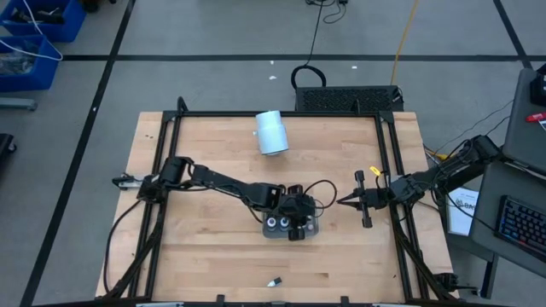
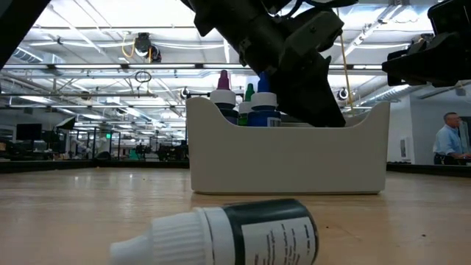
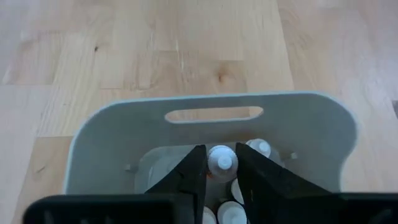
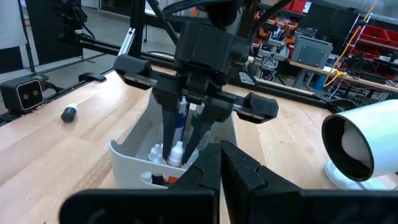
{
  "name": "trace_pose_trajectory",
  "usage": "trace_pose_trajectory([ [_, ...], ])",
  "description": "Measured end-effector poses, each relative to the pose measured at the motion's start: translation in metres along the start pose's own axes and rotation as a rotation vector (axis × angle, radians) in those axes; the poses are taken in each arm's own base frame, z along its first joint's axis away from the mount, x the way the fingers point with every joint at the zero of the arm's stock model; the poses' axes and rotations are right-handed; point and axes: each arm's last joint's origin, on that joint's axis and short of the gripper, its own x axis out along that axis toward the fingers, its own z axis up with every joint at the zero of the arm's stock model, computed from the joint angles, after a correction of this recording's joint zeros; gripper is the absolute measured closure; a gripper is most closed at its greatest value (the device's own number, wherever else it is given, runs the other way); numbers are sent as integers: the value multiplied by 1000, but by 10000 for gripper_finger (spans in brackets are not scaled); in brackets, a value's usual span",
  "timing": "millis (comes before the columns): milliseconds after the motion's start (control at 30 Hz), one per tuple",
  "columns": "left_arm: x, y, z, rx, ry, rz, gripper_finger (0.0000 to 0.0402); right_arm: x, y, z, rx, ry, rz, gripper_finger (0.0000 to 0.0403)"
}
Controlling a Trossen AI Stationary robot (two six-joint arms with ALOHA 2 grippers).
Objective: Pick & Place food coloring
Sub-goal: Put the small yellow food coloring into the gray bin, then put the small green food coloring into the gray bin
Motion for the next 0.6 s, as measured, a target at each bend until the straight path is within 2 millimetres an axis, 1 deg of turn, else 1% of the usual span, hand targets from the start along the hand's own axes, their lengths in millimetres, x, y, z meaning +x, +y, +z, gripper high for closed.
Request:
trace_pose_trajectory([
  [200,0,-1,4,-4,-39,-5,271,0,0,0,0,0,0,403],
  [300,0,-1,5,-2,-55,-8,261,0,0,0,0,0,0,403],
  [433,-1,-1,7,14,-64,-10,259,0,0,0,0,-1,0,403],
  [500,-9,-4,10,37,-68,-49,258,0,0,0,0,-1,0,403],
  [533,-18,-7,16,48,-75,-79,258,0,0,0,0,-1,0,403],
  [600,-46,-16,33,69,-112,-152,258,0,0,0,0,1,1,403],
])
